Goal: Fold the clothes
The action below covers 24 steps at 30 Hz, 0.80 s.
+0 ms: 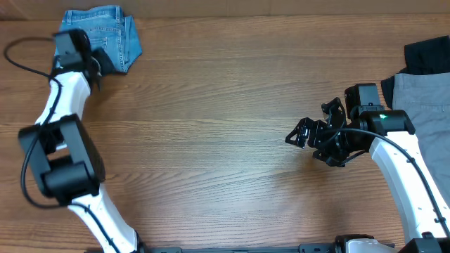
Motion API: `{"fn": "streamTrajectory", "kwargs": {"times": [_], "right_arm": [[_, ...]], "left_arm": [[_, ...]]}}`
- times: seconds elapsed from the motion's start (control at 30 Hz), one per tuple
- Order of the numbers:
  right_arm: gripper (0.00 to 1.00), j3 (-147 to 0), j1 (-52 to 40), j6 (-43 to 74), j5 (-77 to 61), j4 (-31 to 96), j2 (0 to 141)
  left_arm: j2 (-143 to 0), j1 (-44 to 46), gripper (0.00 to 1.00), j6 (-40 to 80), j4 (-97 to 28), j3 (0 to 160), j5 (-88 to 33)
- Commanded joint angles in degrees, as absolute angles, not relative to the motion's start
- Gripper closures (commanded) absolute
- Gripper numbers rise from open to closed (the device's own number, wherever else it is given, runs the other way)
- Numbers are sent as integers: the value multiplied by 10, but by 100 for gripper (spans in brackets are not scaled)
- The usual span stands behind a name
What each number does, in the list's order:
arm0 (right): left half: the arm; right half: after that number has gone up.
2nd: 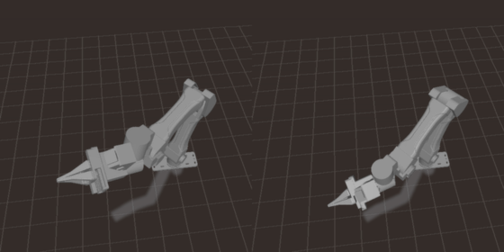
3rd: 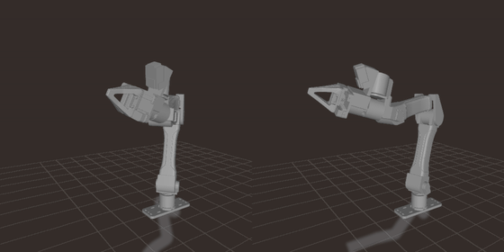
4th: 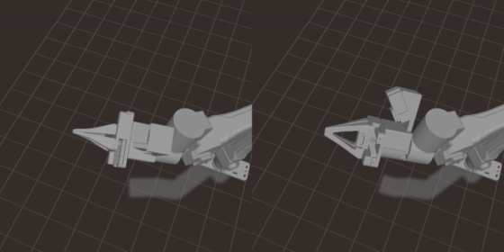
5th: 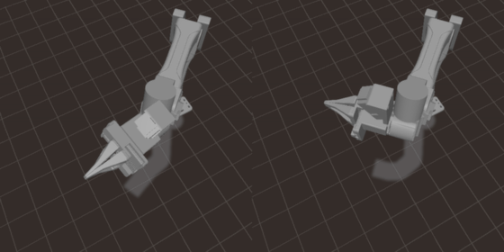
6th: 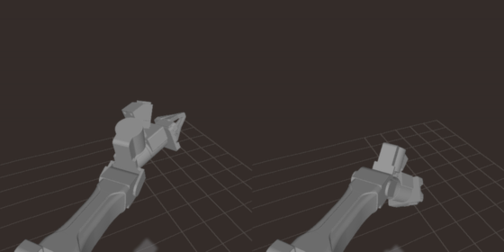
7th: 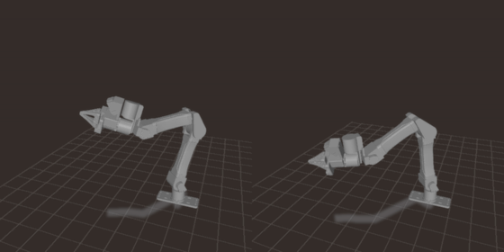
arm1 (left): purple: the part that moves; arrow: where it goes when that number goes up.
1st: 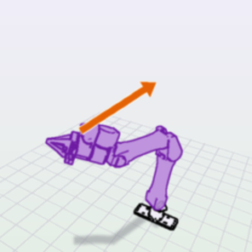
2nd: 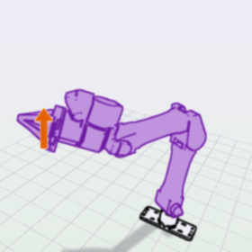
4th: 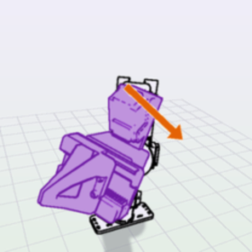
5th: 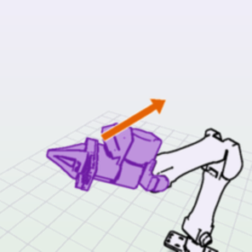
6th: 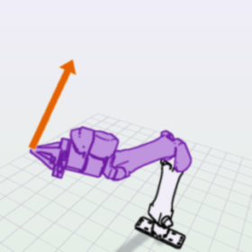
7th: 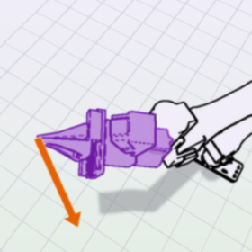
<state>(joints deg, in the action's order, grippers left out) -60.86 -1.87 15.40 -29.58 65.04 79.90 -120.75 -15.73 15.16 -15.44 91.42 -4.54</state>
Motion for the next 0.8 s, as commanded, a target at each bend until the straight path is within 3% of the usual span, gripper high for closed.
{"fn": "streamTrajectory", "kwargs": {"times": [0.0, 0.47, 0.77], "right_arm": [[0, -615, -19, 150, -294, 642, 797], [0, -615, -19, 152, -294, 650, 797], [0, -615, -19, 163, -294, 641, 798]], "left_arm": [[-1138, -153, 96, 134, -121, 917, -51], [-1328, -153, 96, 111, -64, 918, -28], [-1274, -154, 96, 111, -105, 918, -22]]}}
